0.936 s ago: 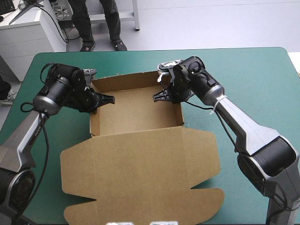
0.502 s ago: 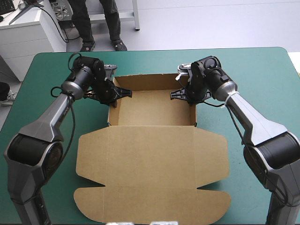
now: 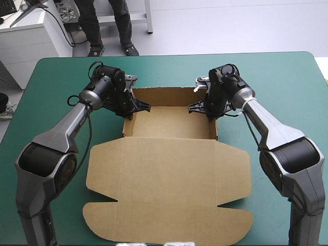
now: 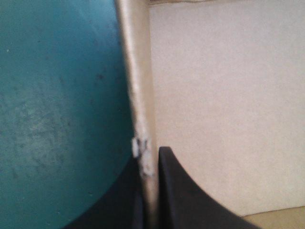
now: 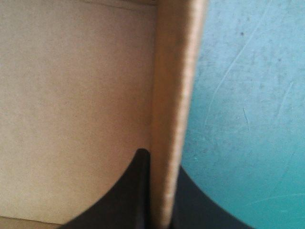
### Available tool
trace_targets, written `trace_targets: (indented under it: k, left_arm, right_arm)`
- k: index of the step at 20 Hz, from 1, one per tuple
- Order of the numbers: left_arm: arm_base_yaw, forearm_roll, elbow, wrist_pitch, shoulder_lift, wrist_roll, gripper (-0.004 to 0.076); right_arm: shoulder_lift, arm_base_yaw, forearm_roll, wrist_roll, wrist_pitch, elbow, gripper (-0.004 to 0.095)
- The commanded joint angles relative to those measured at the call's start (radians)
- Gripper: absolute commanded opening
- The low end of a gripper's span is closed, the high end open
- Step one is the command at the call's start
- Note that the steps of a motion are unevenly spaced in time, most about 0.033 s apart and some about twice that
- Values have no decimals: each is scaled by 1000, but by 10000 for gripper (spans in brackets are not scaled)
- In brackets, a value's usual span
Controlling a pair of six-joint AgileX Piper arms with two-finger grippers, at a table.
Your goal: Fold the box
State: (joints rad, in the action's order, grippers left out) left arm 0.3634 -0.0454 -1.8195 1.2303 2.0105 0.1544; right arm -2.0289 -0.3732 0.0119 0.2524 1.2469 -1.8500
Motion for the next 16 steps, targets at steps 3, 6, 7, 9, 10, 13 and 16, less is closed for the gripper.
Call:
trace_targets:
  k: [3,6,7,9,10,13,16]
  left_arm:
    - [15,-5,-26,22,-33,-116,43]
    - [15,-7,-50,22,-33,-116,209]
    - [15,-7,-60,27,-33,-116,285]
    - [15,-7,-74,18,-33,-116,454]
    - [15,-5,-79,16,-33,-116,552]
    - [15,45,-105,37,-33,-116,592]
    - [15,82,-151,65,-46,-116,592]
  right_arm:
    - [53,-5,49,-24,4,-34,193]
    - [53,-5,102,39,4,-34,440]
    - [53,-5,117,66,4,-34,488]
    - [54,-5,117,71,4,-34,533]
    - [54,-5,110,80,4,-34,532]
    - [59,-5,65,93,4,-35,532]
    - [73,-5,74,87,4,-72,532]
